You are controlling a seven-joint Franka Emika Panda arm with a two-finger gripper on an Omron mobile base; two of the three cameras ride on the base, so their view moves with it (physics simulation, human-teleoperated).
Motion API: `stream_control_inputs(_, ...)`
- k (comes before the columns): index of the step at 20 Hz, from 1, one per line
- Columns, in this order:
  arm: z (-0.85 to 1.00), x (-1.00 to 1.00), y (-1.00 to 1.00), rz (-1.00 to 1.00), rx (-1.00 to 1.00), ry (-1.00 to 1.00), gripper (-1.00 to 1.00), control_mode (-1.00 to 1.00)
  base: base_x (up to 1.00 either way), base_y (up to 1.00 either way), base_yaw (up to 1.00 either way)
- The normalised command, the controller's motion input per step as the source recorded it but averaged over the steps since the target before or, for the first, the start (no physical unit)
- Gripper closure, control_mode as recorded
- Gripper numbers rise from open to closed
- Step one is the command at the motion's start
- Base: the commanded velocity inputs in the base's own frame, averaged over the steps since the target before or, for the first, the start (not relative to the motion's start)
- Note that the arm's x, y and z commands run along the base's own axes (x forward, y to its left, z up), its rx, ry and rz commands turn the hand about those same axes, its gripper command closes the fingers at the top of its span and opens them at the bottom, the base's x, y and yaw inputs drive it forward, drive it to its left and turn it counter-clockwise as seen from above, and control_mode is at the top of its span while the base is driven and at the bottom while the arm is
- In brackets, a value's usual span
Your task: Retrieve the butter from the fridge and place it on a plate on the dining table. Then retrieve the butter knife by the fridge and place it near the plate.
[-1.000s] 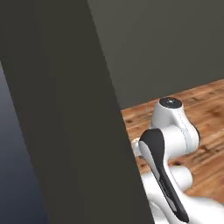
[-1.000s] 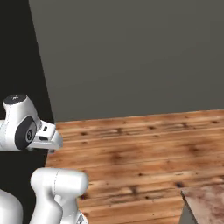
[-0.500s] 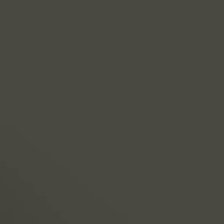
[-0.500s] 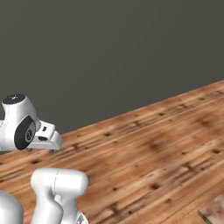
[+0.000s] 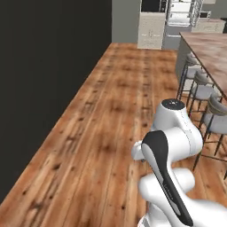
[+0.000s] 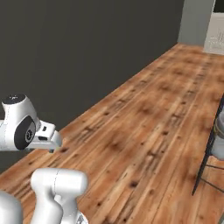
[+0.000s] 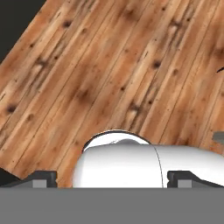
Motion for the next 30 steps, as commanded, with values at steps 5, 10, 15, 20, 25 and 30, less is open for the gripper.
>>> stream_control_inputs(5,0.0,0.0,0.0,0.0,0.0,0.0,-1.0,1.0,0.83,0.91,-0.59)
stream_control_inputs(10,0.0,0.0,0.0,0.0,0.0,0.0,-1.0,1.0,1.0,1.0,-0.43)
stream_control_inputs(15,0.0,0.0,0.0,0.0,0.0,0.0,-1.0,1.0,1.0,0.51,-0.39)
stream_control_inputs(20,0.0,0.0,0.0,0.0,0.0,0.0,-1.0,1.0,1.0,0.56,-0.37)
stream_control_inputs(25,0.0,0.0,0.0,0.0,0.0,0.0,-1.0,1.0,1.0,0.48,-0.37)
stream_control_inputs(30,0.0,0.0,0.0,0.0,0.0,0.0,-1.0,1.0,1.0,0.53,-0.26)
